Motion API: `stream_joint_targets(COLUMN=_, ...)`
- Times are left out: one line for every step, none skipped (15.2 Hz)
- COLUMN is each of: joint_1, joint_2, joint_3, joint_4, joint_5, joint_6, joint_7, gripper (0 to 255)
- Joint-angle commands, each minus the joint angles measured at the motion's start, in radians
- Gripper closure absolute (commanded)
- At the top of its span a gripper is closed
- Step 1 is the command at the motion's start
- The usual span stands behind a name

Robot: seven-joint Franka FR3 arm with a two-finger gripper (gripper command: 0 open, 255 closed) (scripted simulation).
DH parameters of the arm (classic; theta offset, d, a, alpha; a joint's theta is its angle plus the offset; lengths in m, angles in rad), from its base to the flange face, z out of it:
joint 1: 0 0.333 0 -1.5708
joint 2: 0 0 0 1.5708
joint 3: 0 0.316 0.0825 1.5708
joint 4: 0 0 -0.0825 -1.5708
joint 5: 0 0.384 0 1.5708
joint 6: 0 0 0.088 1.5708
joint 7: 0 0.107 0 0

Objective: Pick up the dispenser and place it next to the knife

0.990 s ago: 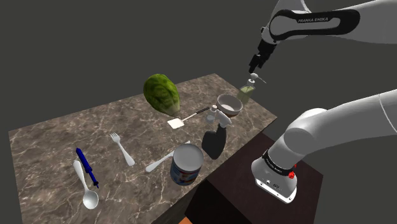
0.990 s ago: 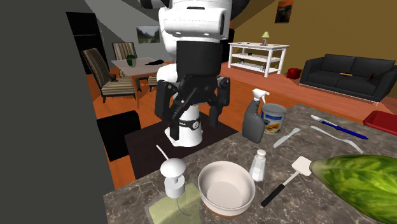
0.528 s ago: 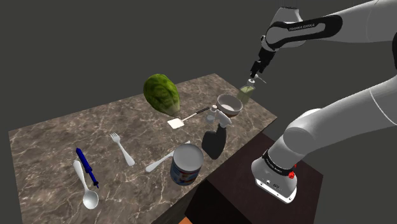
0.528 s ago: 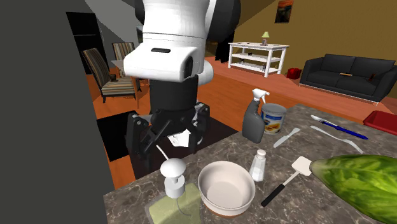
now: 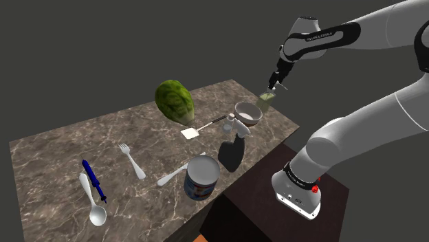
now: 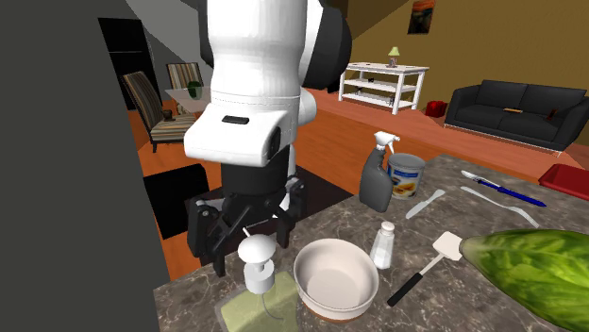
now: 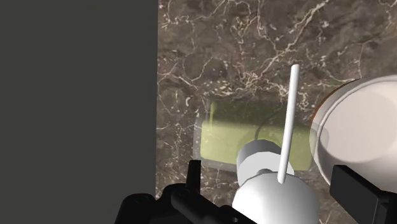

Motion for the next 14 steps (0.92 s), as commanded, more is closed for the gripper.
stream_joint_targets(joint_1=0.0, joint_2=0.002, joint_3=-0.001, joint_4=0.0, joint_5=0.0, joint_6=0.002, joint_7=0.0, gripper=0)
stream_joint_targets(joint_1=0.0, joint_2=0.002, joint_3=-0.001, joint_4=0.0, joint_5=0.0, joint_6=0.002, joint_7=0.0, gripper=0)
stream_joint_targets(joint_1=0.0, joint_2=0.002, joint_3=-0.001, joint_4=0.0, joint_5=0.0, joint_6=0.002, joint_7=0.0, gripper=0)
stream_joint_targets(joint_1=0.0, joint_2=0.002, joint_3=-0.001, joint_4=0.0, joint_5=0.0, joint_6=0.002, joint_7=0.0, gripper=0)
stream_joint_targets(joint_1=0.0, joint_2=0.001, joint_3=0.0, joint_4=0.0, joint_5=0.0, joint_6=0.002, joint_7=0.0, gripper=0)
stream_joint_targets(joint_1=0.0, joint_2=0.001, joint_3=0.0, joint_4=0.0, joint_5=0.0, joint_6=0.002, joint_7=0.0, gripper=255)
stream_joint_targets(joint_1=0.0, joint_2=0.001, joint_3=0.0, joint_4=0.0, joint_5=0.0, joint_6=0.002, joint_7=0.0, gripper=255)
stream_joint_targets(joint_1=0.0, joint_2=0.001, joint_3=0.0, joint_4=0.0, joint_5=0.0, joint_6=0.002, joint_7=0.0, gripper=255)
stream_joint_targets(joint_1=0.0, joint_2=0.001, joint_3=0.0, joint_4=0.0, joint_5=0.0, joint_6=0.002, joint_7=0.0, gripper=255)
stream_joint_targets(joint_1=0.0, joint_2=0.001, joint_3=0.0, joint_4=0.0, joint_5=0.0, joint_6=0.002, joint_7=0.0, gripper=255)
stream_joint_targets(joint_1=0.0, joint_2=0.001, joint_3=0.0, joint_4=0.0, joint_5=0.0, joint_6=0.002, joint_7=0.0, gripper=255)
stream_joint_targets(joint_1=0.0, joint_2=0.001, joint_3=0.0, joint_4=0.0, joint_5=0.0, joint_6=0.002, joint_7=0.0, gripper=255)
stream_joint_targets(joint_1=0.0, joint_2=0.001, joint_3=0.0, joint_4=0.0, joint_5=0.0, joint_6=0.002, joint_7=0.0, gripper=255)
stream_joint_targets(joint_1=0.0, joint_2=0.002, joint_3=0.0, joint_4=0.0, joint_5=0.0, joint_6=0.002, joint_7=0.0, gripper=255)
